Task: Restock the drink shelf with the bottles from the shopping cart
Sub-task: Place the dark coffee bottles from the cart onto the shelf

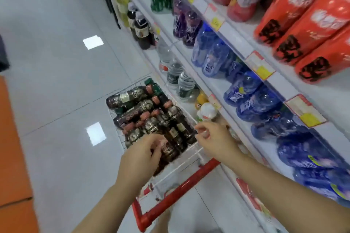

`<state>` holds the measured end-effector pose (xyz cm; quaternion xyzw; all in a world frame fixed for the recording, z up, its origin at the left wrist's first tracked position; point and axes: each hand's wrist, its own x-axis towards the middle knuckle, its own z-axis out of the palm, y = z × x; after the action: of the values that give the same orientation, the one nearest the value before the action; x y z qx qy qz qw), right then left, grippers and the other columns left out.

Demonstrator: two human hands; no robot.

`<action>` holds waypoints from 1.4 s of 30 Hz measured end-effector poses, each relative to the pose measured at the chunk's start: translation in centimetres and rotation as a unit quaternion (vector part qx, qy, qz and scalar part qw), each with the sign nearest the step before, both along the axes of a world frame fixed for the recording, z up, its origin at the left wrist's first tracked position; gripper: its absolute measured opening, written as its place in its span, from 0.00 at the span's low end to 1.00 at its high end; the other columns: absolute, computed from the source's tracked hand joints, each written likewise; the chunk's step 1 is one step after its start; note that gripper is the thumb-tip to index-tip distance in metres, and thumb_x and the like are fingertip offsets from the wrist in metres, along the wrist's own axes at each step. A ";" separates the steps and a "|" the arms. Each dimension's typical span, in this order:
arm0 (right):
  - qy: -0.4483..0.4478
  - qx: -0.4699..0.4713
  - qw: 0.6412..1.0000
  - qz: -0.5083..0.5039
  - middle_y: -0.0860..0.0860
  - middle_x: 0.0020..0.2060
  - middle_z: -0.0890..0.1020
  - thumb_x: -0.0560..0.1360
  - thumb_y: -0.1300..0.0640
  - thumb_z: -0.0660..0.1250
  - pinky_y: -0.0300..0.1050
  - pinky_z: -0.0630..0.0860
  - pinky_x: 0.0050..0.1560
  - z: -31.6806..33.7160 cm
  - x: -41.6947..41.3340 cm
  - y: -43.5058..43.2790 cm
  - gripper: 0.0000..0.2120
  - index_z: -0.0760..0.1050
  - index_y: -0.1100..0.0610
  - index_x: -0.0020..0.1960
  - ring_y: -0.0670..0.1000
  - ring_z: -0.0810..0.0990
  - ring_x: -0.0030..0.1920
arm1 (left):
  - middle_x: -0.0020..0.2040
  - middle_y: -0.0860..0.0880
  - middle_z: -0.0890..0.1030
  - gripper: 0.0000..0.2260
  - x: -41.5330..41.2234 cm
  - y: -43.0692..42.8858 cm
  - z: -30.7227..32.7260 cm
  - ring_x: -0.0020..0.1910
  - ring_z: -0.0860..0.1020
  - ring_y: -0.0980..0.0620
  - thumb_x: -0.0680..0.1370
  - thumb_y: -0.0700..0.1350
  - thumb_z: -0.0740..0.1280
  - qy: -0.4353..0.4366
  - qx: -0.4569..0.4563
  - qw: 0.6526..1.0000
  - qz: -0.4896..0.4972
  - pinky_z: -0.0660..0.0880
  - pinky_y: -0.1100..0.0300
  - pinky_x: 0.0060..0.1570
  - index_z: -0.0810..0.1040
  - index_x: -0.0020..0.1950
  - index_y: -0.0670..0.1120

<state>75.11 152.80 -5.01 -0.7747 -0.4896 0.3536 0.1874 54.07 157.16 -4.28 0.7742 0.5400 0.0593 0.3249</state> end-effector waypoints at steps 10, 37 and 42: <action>0.052 -0.181 0.979 0.080 0.54 0.69 0.67 0.72 0.49 0.70 0.48 0.70 0.62 -10.7 -6.8 6.3 0.35 0.58 0.53 0.73 0.54 0.69 0.67 | 0.66 0.53 0.67 0.21 -5.0 3.1 -10.0 0.60 0.71 0.52 0.78 0.47 0.63 0.032 -0.063 0.988 0.140 0.70 0.59 0.47 0.65 0.70 0.54; 0.079 0.027 0.993 -0.086 0.37 0.42 0.72 0.68 0.57 0.73 0.23 0.67 0.37 1.7 -4.0 2.8 0.27 0.67 0.51 0.63 0.35 0.74 0.43 | 0.62 0.58 0.69 0.34 3.3 0.3 -1.5 0.62 0.70 0.58 0.72 0.47 0.72 -0.252 -0.099 0.925 0.267 0.68 0.61 0.60 0.57 0.72 0.57; 0.044 0.177 0.972 -0.149 0.42 0.51 0.75 0.68 0.55 0.73 0.28 0.69 0.46 13.8 0.6 -0.2 0.27 0.67 0.50 0.64 0.41 0.75 0.50 | 0.63 0.61 0.69 0.34 8.6 -0.9 9.4 0.60 0.66 0.68 0.71 0.50 0.73 -0.336 0.019 0.926 0.173 0.62 0.71 0.59 0.59 0.72 0.57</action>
<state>75.67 152.55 8.81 -0.7774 -0.4146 0.2630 0.3932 62.62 156.23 5.14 0.6097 0.5230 0.3818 0.4571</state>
